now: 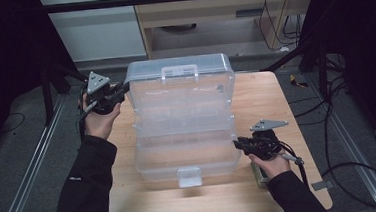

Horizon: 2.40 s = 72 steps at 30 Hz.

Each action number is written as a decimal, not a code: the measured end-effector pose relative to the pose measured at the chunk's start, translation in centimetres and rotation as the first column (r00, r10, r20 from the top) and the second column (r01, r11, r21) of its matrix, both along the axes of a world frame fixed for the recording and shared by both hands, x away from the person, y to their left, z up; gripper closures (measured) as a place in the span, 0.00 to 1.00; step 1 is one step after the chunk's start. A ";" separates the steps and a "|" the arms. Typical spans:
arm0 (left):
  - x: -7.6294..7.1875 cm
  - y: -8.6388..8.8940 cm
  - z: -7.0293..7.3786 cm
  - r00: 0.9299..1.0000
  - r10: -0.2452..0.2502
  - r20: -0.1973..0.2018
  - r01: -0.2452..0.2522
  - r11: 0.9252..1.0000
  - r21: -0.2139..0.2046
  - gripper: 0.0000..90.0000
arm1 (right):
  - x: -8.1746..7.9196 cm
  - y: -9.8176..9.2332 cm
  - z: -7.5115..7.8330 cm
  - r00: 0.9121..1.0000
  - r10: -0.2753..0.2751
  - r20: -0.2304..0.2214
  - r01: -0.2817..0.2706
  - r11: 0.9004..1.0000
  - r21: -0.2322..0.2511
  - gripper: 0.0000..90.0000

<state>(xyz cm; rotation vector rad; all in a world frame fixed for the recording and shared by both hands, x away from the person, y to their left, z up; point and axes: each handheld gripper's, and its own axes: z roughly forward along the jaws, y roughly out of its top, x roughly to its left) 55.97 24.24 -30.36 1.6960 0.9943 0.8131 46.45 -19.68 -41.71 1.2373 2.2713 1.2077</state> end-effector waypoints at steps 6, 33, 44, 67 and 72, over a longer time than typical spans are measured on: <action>0.9 0.0 0.0 1.000 0.005 -0.006 -0.005 1.000 -0.012 0.91 | 0.0 0.0 0.0 1.000 0.000 -0.002 0.000 1.000 0.002 0.82; 5.0 -0.4 -0.6 0.999 0.033 -0.030 -0.034 0.999 -0.024 0.94 | 0.1 0.0 0.0 1.000 0.002 -0.006 -0.002 1.000 0.007 0.82; 6.4 -0.5 -1.2 0.998 0.053 -0.041 -0.054 0.998 -0.040 0.94 | 0.2 0.0 -0.1 1.000 0.001 -0.008 -0.001 1.000 0.007 0.81; 8.9 -0.9 -2.6 0.994 0.094 -0.062 -0.097 0.995 -0.038 0.93 | 0.2 0.0 -0.1 1.000 0.004 -0.009 -0.004 1.000 0.009 0.81; 9.5 -1.0 -3.1 0.991 0.111 -0.075 -0.114 0.993 -0.039 0.93 | 0.2 -0.1 -0.1 1.000 0.000 -0.005 0.000 1.000 0.003 0.81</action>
